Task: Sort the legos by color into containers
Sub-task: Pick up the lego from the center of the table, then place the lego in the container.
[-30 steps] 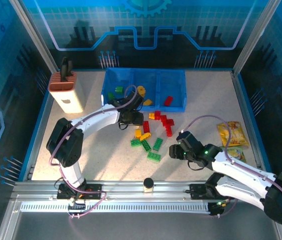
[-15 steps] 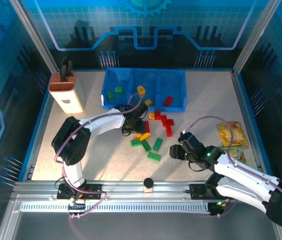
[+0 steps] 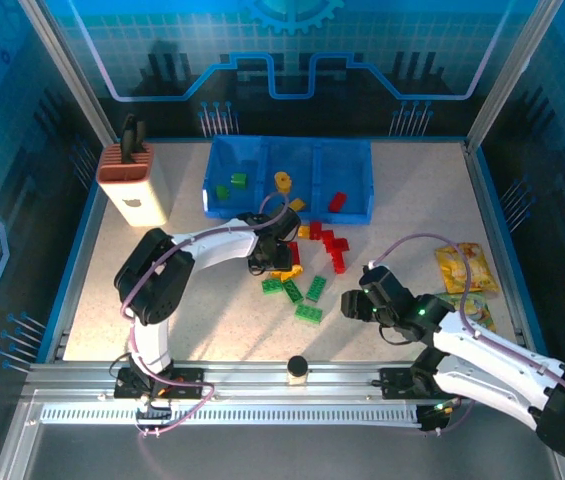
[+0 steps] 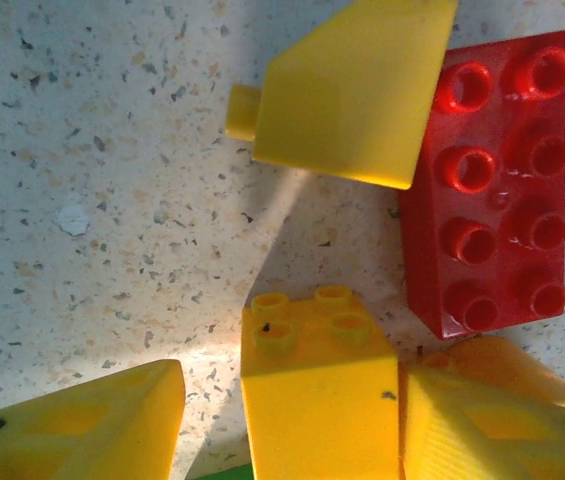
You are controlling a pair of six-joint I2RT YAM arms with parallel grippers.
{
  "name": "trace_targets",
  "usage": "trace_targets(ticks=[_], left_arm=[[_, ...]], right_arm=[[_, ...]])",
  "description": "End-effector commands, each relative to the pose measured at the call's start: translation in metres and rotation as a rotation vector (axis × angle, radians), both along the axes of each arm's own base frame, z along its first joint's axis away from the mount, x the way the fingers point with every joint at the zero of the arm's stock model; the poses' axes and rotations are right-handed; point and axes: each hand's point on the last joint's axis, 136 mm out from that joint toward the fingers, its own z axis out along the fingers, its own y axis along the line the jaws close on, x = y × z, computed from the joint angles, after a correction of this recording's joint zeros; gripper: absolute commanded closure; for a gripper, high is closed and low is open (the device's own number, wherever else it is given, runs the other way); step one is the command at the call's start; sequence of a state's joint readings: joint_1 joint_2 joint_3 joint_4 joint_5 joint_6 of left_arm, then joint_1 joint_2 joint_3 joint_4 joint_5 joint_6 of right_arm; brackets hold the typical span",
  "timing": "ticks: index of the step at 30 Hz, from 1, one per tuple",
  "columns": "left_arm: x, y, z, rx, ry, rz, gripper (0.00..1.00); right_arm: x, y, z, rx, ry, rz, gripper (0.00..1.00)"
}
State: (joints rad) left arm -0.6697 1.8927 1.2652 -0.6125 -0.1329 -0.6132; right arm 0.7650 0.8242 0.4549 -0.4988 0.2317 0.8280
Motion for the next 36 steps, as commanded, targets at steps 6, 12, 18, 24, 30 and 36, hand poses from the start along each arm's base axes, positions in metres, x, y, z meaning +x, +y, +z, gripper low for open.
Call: trace_targets(ticks=[6, 12, 18, 24, 30, 36], left_arm=[[0.002, 0.0, -0.008, 0.033, 0.019, 0.012, 0.66], [0.023, -0.004, 0.028, 0.029, -0.062, -0.01, 0.7], [0.072, -0.015, 0.094, -0.054, -0.205, -0.022, 0.69], [0.134, -0.009, 0.119, -0.03, -0.254, 0.004, 0.69], [0.179, -0.005, 0.1, 0.02, -0.235, 0.013, 0.69], [0.196, -0.007, 0.088, 0.016, -0.253, 0.016, 0.65]], right_arm=[[-0.007, -0.01, -0.007, -0.027, 0.008, -0.022, 0.41], [-0.008, -0.011, -0.01, -0.026, 0.012, -0.026, 0.41], [-0.009, -0.012, -0.011, -0.028, 0.011, -0.027, 0.41], [-0.01, -0.012, -0.006, -0.022, 0.007, -0.024, 0.41], [-0.015, -0.029, 0.007, -0.058, -0.026, -0.038, 0.41], [-0.02, -0.037, 0.007, -0.028, -0.049, -0.067, 0.41]])
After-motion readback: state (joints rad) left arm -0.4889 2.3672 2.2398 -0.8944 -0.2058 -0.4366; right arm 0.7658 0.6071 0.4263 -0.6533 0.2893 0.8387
